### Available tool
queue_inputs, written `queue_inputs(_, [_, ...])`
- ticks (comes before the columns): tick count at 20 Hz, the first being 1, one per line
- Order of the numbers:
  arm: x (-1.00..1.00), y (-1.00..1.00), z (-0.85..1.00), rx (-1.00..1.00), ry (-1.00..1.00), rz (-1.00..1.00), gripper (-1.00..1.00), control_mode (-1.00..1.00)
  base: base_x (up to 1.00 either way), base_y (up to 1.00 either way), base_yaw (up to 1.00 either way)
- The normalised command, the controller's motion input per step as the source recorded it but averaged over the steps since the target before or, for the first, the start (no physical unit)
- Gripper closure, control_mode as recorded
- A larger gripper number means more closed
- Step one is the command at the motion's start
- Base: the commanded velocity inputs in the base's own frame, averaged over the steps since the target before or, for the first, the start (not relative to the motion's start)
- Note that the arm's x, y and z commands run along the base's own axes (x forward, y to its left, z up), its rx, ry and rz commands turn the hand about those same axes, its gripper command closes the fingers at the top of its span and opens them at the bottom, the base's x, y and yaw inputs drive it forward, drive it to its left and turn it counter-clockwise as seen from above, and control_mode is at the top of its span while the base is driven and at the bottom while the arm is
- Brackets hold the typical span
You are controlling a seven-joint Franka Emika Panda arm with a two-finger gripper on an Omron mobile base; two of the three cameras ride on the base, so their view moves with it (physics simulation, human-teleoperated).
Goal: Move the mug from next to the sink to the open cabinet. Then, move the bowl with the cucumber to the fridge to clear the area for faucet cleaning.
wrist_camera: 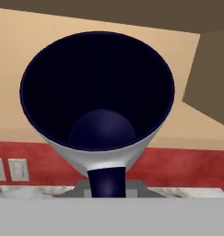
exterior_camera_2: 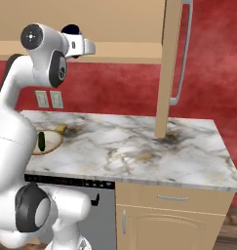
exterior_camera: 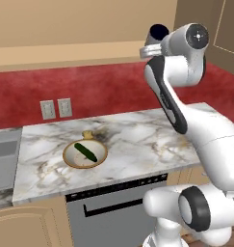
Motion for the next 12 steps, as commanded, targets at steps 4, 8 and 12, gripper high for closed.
queue_inputs(4, [1.00,0.00,0.00,0.00,0.09,-0.03,1.00,-1.00,0.00,0.00,0.00])
queue_inputs(8, [0.98,0.00,0.00,0.02,0.16,0.00,1.00,-1.00,0.00,0.00,0.00])
queue_inputs(12, [0.70,0.00,-0.05,0.00,0.12,0.00,1.00,-1.00,0.00,0.00,0.00])
